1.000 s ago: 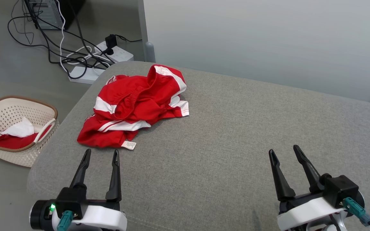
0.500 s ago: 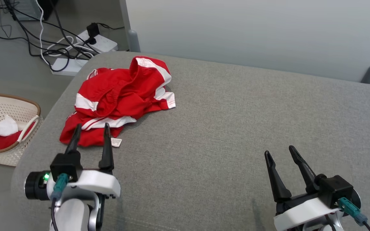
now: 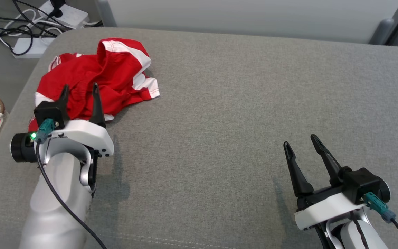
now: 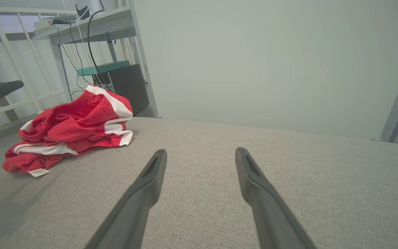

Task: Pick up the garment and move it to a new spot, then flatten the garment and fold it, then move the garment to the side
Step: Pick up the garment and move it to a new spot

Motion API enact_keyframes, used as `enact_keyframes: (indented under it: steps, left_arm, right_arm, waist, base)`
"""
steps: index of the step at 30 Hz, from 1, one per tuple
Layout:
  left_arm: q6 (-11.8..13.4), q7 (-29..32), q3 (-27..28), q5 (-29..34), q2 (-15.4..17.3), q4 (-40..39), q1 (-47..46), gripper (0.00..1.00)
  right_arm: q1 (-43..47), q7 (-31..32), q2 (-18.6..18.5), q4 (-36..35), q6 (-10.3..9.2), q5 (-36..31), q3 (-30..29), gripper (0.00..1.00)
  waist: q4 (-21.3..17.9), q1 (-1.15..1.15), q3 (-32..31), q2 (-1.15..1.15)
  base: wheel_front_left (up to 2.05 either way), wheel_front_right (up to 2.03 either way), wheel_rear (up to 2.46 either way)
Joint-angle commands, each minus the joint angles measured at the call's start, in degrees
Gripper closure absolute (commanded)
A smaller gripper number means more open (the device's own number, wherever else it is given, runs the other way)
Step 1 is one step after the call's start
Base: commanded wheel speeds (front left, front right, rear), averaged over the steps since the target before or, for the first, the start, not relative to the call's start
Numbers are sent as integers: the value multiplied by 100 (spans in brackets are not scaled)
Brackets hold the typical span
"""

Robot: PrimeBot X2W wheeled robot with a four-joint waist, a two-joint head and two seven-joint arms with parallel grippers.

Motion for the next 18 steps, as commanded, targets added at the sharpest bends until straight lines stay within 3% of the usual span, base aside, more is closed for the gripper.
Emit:
enact_keyframes:
  steps: [1,11,18]
  left_arm:
    - [-18,-59,167,21,265,18,-358,0]
    - [-107,48,21,150,738,1847,-1741,0]
    - [48,139,-86,265,1004,2547,-2140,0]
  right_arm:
    - [-213,-78,-14,-160,41,-36,181,0]
    - [-518,-78,-86,-178,41,-28,294,0]
    - [-664,-78,-60,-162,41,10,403,0]
  waist:
    - [-160,0,180,0]
    - [-564,0,779,0]
    - [-779,0,950,0]
  base:
    - [0,0,0]
    - [0,0,0]
    - [0,0,0]
